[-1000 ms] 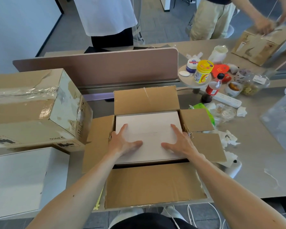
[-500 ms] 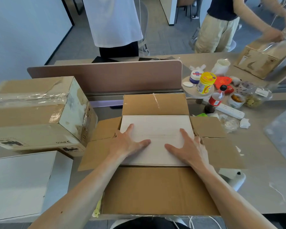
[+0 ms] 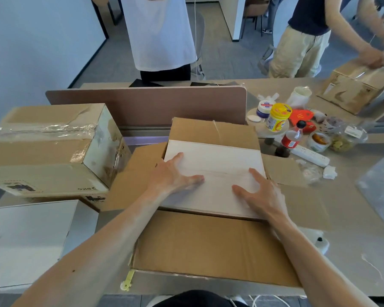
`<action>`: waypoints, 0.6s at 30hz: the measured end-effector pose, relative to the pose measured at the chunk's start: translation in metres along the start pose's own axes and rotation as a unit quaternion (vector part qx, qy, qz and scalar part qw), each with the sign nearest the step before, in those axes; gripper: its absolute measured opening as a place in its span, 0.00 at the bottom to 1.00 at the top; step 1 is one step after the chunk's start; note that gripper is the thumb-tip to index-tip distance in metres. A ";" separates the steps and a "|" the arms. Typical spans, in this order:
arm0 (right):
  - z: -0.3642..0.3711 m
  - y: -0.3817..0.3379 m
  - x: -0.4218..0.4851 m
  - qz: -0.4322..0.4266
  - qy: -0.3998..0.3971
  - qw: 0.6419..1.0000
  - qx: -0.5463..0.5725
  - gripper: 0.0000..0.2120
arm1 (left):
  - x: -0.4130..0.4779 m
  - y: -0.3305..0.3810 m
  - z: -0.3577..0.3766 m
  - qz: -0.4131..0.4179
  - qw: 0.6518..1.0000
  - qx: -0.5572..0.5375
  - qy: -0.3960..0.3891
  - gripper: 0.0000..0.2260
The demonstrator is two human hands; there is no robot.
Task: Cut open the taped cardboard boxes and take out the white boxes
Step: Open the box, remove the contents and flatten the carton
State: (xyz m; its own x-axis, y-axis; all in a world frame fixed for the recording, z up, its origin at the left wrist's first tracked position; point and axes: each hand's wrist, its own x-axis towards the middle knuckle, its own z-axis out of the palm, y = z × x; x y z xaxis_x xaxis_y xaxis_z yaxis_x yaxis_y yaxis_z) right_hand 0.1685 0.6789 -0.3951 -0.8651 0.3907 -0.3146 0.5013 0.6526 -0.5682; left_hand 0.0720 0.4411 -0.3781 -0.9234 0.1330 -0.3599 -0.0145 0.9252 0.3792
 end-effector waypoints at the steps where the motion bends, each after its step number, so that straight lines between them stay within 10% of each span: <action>1: -0.001 0.001 0.002 0.003 0.003 1.000 0.013 0.38 | 0.001 0.000 -0.003 0.002 1.000 -0.002 0.000 0.51; 18: -0.005 -0.019 -0.013 -0.041 0.035 0.998 -0.014 0.43 | -0.046 0.015 -0.022 -0.015 0.991 0.088 0.104 0.49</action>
State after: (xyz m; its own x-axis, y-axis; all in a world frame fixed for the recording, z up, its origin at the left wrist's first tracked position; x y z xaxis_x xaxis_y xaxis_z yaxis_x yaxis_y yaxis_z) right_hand 0.1703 0.6644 -0.3759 -0.9002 0.3793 -0.2138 0.4304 0.7010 -0.5686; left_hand 0.1057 0.4410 -0.3377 -0.9828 0.0465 -0.1788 0.0080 0.9776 0.2101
